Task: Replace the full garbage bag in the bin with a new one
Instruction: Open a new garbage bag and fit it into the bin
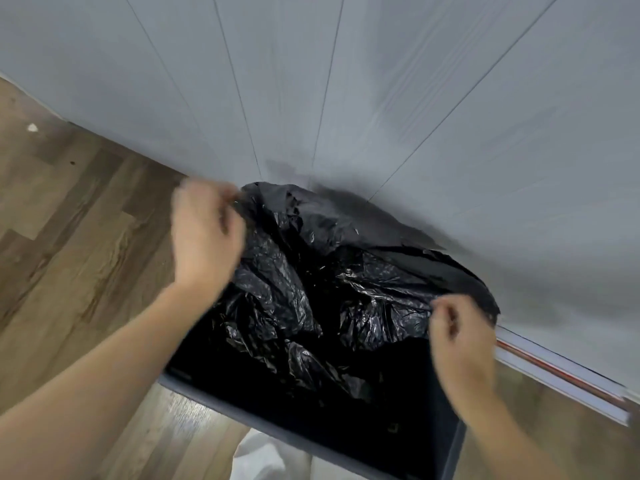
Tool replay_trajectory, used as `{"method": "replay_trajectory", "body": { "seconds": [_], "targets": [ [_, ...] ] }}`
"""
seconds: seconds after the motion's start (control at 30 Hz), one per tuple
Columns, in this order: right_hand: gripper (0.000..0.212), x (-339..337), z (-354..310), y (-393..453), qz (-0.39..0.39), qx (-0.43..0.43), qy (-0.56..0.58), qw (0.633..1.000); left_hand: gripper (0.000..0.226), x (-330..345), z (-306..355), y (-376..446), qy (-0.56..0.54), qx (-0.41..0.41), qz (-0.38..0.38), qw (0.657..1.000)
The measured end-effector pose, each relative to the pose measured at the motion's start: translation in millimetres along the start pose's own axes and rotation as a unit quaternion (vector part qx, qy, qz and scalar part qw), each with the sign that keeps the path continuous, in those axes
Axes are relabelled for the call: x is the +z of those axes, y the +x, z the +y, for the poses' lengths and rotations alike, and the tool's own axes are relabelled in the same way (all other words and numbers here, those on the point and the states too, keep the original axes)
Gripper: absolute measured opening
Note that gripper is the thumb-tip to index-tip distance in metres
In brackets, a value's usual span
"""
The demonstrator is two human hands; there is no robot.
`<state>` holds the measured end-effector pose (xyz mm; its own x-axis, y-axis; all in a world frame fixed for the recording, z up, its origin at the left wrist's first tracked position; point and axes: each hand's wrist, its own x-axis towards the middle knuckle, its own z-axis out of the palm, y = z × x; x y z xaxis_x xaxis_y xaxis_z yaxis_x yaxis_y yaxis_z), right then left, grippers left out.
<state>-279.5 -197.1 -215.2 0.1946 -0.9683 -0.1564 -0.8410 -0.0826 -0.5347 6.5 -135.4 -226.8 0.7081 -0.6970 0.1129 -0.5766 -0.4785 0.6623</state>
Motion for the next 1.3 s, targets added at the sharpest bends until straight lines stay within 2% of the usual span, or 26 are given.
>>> {"method": "replay_trajectory", "body": {
  "seconds": [0.03, 0.07, 0.1, 0.13, 0.17, 0.2, 0.23, 0.3, 0.37, 0.43, 0.47, 0.57, 0.67, 0.73, 0.83, 0.87, 0.9, 0.93, 0.97, 1.0, 1.07, 1.13, 1.17, 1.2, 1.23, 1.3],
  "targets": [
    [0.014, 13.8, 2.3, -13.4, -0.093, 0.052, -0.026, 0.994, 0.03, 1.0, 9.7, -17.8, -0.001, 0.141, -0.073, 0.987],
    [0.013, 29.3, 5.4, -24.9, -0.195, 0.094, -0.074, 0.974, 0.034, 6.4, 12.6, -36.4, 0.027, 0.282, -0.174, 0.943],
    [0.016, 43.7, 7.5, -33.1, -0.279, 0.109, -0.124, 0.946, 0.041, 12.9, 13.4, -53.3, 0.106, 0.375, -0.293, 0.873],
    [0.024, 56.1, 7.6, -38.7, -0.334, 0.099, -0.152, 0.925, 0.05, 19.6, 13.3, -65.3, 0.213, 0.403, -0.402, 0.794],
    [0.033, 65.3, 4.5, -42.3, -0.362, 0.071, -0.157, 0.916, 0.058, 25.4, 11.1, -73.3, 0.301, 0.362, -0.485, 0.737],
    [0.039, 73.0, 0.1, -45.8, -0.376, 0.033, -0.155, 0.913, 0.062, 29.5, 8.6, -79.1, 0.369, 0.3, -0.527, 0.704],
    [0.043, 79.5, -6.6, -49.6, -0.384, -0.009, -0.154, 0.91, 0.056, 30.6, 8.3, -80.7, 0.407, 0.263, -0.535, 0.692],
    [0.054, 89.7, -21.4, -57.2, -0.397, -0.085, -0.144, 0.903, 0.037, 21.3, 5.9, -79.2, 0.394, 0.262, -0.522, 0.71],
    [0.073, 97.6, -36.4, -65.2, -0.415, -0.103, -0.083, 0.9, 0.026, 1.9, -4.1, -76.5, 0.322, 0.33, -0.472, 0.752],
    [0.09, 105.1, -47.2, -69.3, -0.435, -0.063, -0.035, 0.898, 0.043, -21.2, -17.1, -75.2, 0.249, 0.353, -0.453, 0.78],
    [0.088, 109.0, -49.5, -70.6, -0.451, -0.048, -0.041, 0.89, 0.051, -29.8, -26.0, -76.5, 0.239, 0.355, -0.456, 0.78],
    [0.053, 108.8, -45.6, -73.8, -0.473, -0.002, -0.11, 0.874, 0.065, -58.8, -53.6, -74.5, 0.25, 0.37, -0.405, 0.798],
    [0.035, 89.3, -38.6, -70.1, -0.406, 0.072, -0.159, 0.897, 0.069, -76.9, -67.8, -76.0, 0.256, 0.315, -0.366, 0.837],
    [0.03, 72.9, -34.2, -66.0, -0.334, 0.068, -0.175, 0.924, 0.051, -81.0, -68.3, -81.1, 0.222, 0.265, -0.343, 0.873],
    [0.028, 54.6, -24.2, -63.1, -0.246, 0.078, -0.08, 0.963, 0.043, -77.9, -49.6, -82.5, 0.128, 0.084, -0.26, 0.954],
    [0.027, 50.3, -21.3, -63.9, -0.231, 0.096, -0.025, 0.968, 0.041, -74.9, -42.0, -82.2, 0.113, 0.028, -0.223, 0.968],
    [0.023, 46.8, -19.1, -64.1, -0.223, 0.125, 0.031, 0.966, 0.041, -72.7, -32.6, -81.0, 0.134, 0.02, -0.192, 0.972],
    [0.015, 43.7, -19.2, -63.4, -0.224, 0.163, 0.086, 0.957, 0.043, -70.6, -24.2, -82.0, 0.166, 0.069, -0.171, 0.969],
    [0.01, 40.6, -20.9, -62.8, -0.235, 0.205, 0.141, 0.94, 0.045, -67.6, -17.1, -85.9, 0.169, 0.166, -0.163, 0.958],
    [0.011, 37.1, -23.8, -61.2, -0.254, 0.241, 0.194, 0.916, 0.048, -63.8, -11.5, -92.8, 0.152, 0.278, -0.189, 0.929],
    [0.015, 28.2, -30.6, -54.3, -0.317, 0.308, 0.285, 0.85, 0.06, -52.1, -5.7, -107.5, 0.153, 0.445, -0.29, 0.833],
    [0.012, 17.8, -39.6, -45.3, -0.382, 0.332, 0.309, 0.805, 0.051, -37.7, -5.6, -120.5, 0.21, 0.49, -0.357, 0.767],
    [0.011, 16.3, -40.6, -39.8, -0.385, 0.328, 0.297, 0.81, 0.035, -29.9, -6.9, -124.2, 0.227, 0.494, -0.351, 0.762],
    [0.017, 16.6, -39.7, -35.9, -0.357, 0.313, 0.278, 0.835, 0.021, -23.8, -4.8, -123.5, 0.235, 0.483, -0.339, 0.773],
    [0.027, 18.4, -34.7, -35.0, -0.292, 0.289, 0.247, 0.878, 0.016, -19.2, -1.7, -120.2, 0.237, 0.452, -0.34, 0.79],
    [0.03, 13.5, -33.5, -43.6, -0.072, 0.162, 0.16, 0.971, 0.026, -17.8, 8.0, -112.5, 0.225, 0.348, -0.342, 0.844]
  ]
}}
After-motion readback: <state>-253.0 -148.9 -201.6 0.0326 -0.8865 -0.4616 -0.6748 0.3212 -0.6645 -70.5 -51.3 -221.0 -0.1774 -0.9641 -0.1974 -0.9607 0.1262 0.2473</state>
